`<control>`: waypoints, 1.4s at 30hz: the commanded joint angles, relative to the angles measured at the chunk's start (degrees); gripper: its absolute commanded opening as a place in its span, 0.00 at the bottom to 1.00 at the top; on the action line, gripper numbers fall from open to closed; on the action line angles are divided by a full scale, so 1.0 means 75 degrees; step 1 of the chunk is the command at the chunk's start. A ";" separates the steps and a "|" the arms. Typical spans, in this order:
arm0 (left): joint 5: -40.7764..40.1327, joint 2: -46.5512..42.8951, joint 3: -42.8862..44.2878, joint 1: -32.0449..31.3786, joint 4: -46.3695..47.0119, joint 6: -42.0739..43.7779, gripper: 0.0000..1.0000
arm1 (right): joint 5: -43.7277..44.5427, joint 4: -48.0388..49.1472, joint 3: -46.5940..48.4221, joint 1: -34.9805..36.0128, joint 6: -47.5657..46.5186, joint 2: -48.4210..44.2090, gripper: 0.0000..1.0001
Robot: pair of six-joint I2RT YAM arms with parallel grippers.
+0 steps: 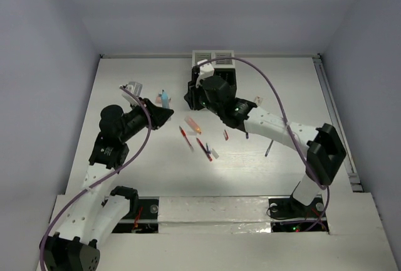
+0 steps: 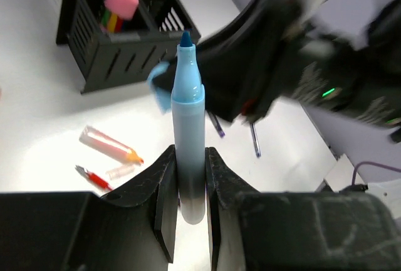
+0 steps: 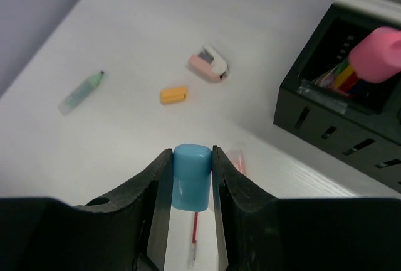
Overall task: Sort the stationery into containers
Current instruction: Pick up the pen cap from the center of the board, then close the pen cap on the pen.
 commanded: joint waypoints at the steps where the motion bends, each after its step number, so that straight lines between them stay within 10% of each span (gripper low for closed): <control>1: 0.0207 -0.0158 -0.0336 -0.0147 0.0395 -0.0236 0.00 | 0.0552 0.1072 -0.0217 0.0061 0.0345 -0.0695 0.23; 10: -0.1773 0.0169 -0.0325 -0.2104 0.0406 -0.0353 0.00 | 0.0435 0.2126 -0.0346 0.0061 0.0896 -0.1318 0.24; 42: -0.2348 0.1048 -0.0349 -0.2702 0.1380 -0.0424 0.00 | -0.0175 0.2783 -0.1143 0.0061 0.1283 -0.1693 0.25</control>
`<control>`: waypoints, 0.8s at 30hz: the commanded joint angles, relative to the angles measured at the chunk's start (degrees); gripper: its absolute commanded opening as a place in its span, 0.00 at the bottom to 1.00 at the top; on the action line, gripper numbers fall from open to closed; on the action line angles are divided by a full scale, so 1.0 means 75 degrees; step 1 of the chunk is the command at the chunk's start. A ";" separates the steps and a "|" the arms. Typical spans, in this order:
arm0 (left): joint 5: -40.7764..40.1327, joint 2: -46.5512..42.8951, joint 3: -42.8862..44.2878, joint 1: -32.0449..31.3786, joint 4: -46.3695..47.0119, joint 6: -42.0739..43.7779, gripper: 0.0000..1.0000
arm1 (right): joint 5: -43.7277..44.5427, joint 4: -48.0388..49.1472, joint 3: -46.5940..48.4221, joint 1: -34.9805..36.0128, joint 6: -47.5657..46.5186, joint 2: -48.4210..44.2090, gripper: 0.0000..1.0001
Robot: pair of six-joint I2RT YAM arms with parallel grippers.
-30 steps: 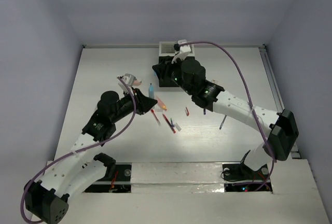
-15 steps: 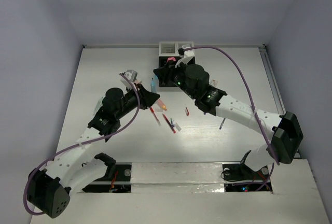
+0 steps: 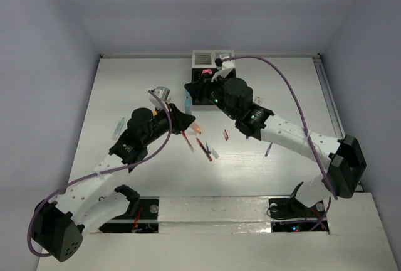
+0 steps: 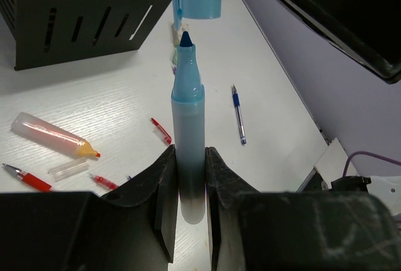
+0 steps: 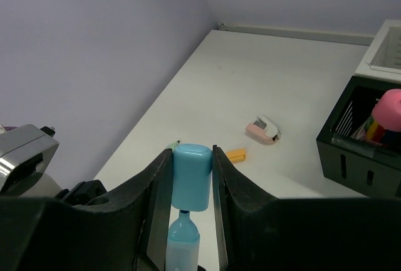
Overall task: Sort the stationery into containers
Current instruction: Close the pen cap on the pen.
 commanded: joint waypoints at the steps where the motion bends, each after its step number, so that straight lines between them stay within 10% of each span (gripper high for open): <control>1: -0.0367 -0.0079 0.0222 -0.0042 0.0108 0.0194 0.00 | -0.0099 0.0458 0.0049 0.0061 0.0077 -0.0076 0.25; 24: -0.0391 -0.0056 0.0246 -0.0042 0.0249 0.0112 0.00 | -0.0392 0.0176 0.0037 0.0271 -0.0087 0.0206 0.24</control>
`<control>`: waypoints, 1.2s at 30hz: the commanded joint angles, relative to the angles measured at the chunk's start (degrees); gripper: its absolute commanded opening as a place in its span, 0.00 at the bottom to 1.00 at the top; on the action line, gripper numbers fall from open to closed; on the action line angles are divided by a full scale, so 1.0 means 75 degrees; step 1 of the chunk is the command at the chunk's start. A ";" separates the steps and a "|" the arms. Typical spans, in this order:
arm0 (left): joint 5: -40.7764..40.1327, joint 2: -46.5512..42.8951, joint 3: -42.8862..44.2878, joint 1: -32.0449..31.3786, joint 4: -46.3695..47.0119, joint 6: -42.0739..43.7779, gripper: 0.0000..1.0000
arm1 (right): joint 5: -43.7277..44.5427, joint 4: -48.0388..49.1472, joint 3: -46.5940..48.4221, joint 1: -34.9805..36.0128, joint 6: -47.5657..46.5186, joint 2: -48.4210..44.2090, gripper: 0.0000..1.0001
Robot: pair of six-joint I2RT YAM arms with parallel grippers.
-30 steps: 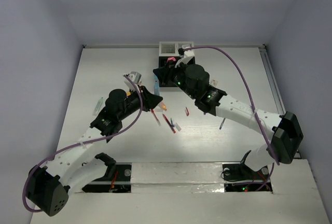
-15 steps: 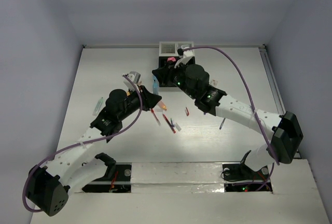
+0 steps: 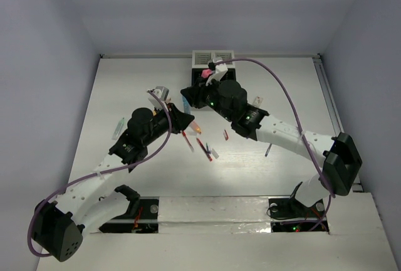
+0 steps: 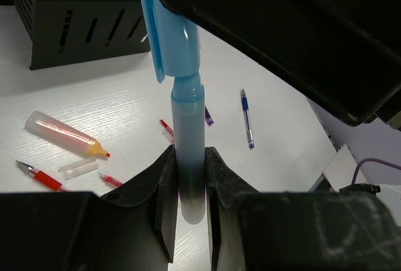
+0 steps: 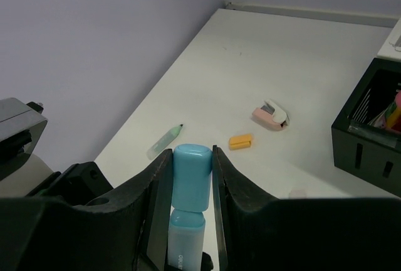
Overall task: Sort the stationery into containers
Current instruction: Close the pen cap on the pen.
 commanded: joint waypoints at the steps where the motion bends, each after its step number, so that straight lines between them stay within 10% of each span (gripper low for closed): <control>1: -0.0155 -0.0044 0.0246 -0.0033 0.0313 0.0039 0.00 | -0.0004 0.0287 -0.0021 0.0161 -0.0096 -0.0121 0.24; 36: -0.0402 -0.0021 0.2156 -0.0033 -0.0343 0.0531 0.00 | -0.1973 0.0709 -0.2740 0.0524 0.1146 -0.0883 0.00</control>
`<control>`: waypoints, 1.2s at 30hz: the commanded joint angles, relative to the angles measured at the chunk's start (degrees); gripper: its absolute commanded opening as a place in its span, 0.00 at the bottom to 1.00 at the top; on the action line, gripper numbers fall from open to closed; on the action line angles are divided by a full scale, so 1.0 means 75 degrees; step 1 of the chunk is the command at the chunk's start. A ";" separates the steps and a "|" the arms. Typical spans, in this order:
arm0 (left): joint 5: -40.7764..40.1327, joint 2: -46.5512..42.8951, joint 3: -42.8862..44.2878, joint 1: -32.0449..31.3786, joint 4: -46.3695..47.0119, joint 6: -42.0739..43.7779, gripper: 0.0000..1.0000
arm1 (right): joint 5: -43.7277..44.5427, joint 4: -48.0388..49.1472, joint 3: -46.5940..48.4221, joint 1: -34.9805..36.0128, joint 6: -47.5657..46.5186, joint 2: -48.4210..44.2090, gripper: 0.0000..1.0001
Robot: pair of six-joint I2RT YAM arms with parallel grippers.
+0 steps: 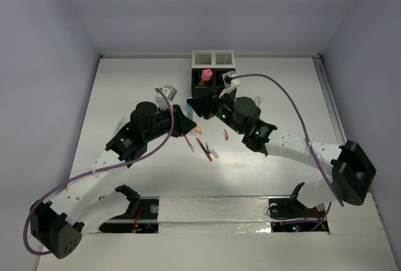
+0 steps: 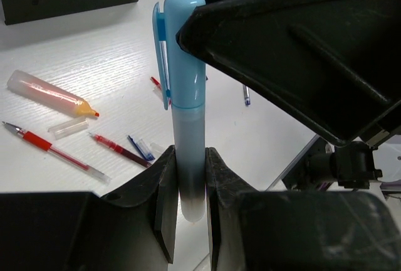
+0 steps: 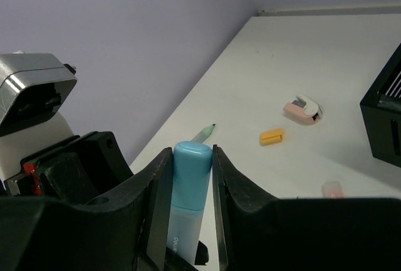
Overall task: Sort the stationery into containers
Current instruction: Close the pen cap on the pen.
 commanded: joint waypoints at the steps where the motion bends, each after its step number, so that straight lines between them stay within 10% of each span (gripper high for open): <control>1: -0.0807 -0.0141 0.1078 0.0174 0.1787 0.0295 0.00 | -0.1349 -0.1179 -0.0627 0.0565 0.0208 0.0070 0.00; 36: -0.0609 0.0423 0.2006 0.0174 0.1424 0.0671 0.00 | -0.1550 -0.1411 -0.1238 0.1022 0.0584 -0.0456 0.00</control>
